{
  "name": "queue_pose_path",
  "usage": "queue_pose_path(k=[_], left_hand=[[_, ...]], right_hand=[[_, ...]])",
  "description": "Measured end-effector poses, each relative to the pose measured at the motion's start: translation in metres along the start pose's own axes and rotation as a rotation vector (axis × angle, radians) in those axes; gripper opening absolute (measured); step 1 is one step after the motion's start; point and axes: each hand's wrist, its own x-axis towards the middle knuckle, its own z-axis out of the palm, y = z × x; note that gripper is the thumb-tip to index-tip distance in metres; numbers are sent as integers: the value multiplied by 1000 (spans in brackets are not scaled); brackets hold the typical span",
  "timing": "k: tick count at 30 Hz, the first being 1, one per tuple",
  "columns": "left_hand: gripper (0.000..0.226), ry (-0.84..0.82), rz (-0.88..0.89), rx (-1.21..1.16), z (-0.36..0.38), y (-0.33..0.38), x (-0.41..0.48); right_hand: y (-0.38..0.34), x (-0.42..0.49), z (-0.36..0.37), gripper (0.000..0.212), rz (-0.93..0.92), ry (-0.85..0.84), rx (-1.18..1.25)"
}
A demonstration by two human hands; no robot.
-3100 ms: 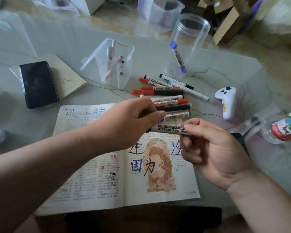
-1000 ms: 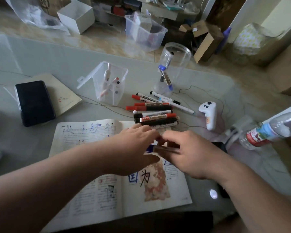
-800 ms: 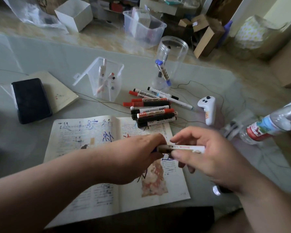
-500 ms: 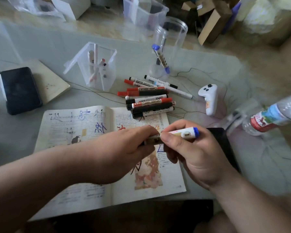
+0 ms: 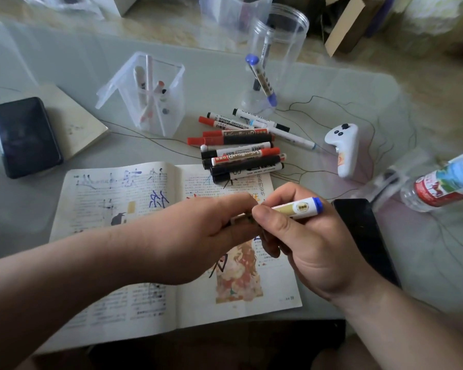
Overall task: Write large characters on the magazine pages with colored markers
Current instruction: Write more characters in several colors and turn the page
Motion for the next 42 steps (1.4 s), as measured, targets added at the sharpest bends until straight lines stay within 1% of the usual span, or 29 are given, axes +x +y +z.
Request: queue_pose_path(k=[2, 5, 7, 9, 11, 12, 13, 15, 17, 19, 21, 22, 23, 25, 26, 27, 29, 30, 32, 34, 35, 37, 39, 40, 42], left_hand=[[24, -3, -3, -17, 1, 0, 0], [26, 3, -16, -44, 1, 0, 2], [33, -36, -40, -45, -2, -1, 2], [50, -107, -105, -21, -8, -3, 0], [63, -121, -210, 25, -13, -11, -1], [62, -95, -255, 74, -15, -17, -1], [54, -60, -290, 144, -15, -24, 1], [35, -14, -339, 285, -12, -34, 3], [37, -22, -358, 357, -9, -40, 6], [38, -26, -364, 365, -8, -41, 6], [37, -6, -351, 355, -8, -41, 5], [37, -2, -341, 356, -7, -42, 5], [38, 1, -333, 362, -5, -45, 5], [40, 7, -326, 370, -3, -48, 5], [42, 9, -323, 371, -2, -48, 5], [43, 11, -317, 368, -2, -48, 5], [41, 25, -301, 351, -3, -45, 3], [37, 35, -293, 343, -4, -44, 2], [28, 54, -285, 344, -5, -42, 0], [25, 46, -290, 356, -5, -41, -3], [25, 35, -294, 354, -5, -41, -4], [25, 24, -296, 347, -6, -38, -5], [24, 29, -287, 360, -6, -37, -4], [22, 30, -281, 371, -5, -37, -4], [17, 18, -279, 389, -5, -38, -3]], right_hand=[[2, -1, -1, 22, 12, -8, 34], [2, -2, -3, 29, 5, -24, 48], [2, -2, -5, 24, -8, 13, 55], [3, -1, -8, 15, -26, 109, 110], [5, 1, -14, 16, -32, 255, 141], [6, 2, -17, 18, -33, 308, 114], [8, 1, -20, 19, -36, 328, 62], [12, -2, -22, 12, -36, 272, -76], [16, -6, -21, 3, -9, 153, -219], [19, -10, -19, 11, 34, 44, -368], [21, -11, -17, 7, 69, -40, -489], [21, -11, -16, 4, 87, -66, -532], [23, -11, -14, 5, 101, -65, -581], [26, -10, -12, 17, 89, 0, -661], [29, -9, -12, 26, 65, 40, -648], [31, -10, -12, 34, 43, 80, -582], [31, -10, -10, 50, 46, 182, -339], [30, -10, -8, 55, 71, 248, -212], [25, -7, -6, 56, 135, 385, -2], [21, -4, -8, 57, 165, 475, 93], [21, -3, -9, 58, 173, 478, 117], [20, -3, -13, 54, 202, 396, 166], [21, -6, -14, 40, 225, 271, 157], [23, -6, -15, 35, 219, 228, 99], [30, -9, -15, 31, 200, 203, -113]])
